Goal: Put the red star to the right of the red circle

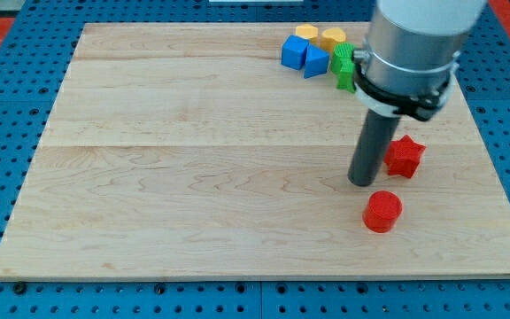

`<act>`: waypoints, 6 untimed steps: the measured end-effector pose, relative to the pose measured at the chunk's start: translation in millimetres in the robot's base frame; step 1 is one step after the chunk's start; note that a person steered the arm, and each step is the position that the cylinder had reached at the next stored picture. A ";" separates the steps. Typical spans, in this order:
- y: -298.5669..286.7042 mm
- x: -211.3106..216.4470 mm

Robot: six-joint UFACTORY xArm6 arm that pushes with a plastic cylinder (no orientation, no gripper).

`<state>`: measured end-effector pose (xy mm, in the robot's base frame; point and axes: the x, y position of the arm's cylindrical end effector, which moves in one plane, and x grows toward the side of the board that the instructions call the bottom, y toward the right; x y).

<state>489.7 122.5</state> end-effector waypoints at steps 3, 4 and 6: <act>65.6 -44.7; 66.7 6.1; 5.0 -1.3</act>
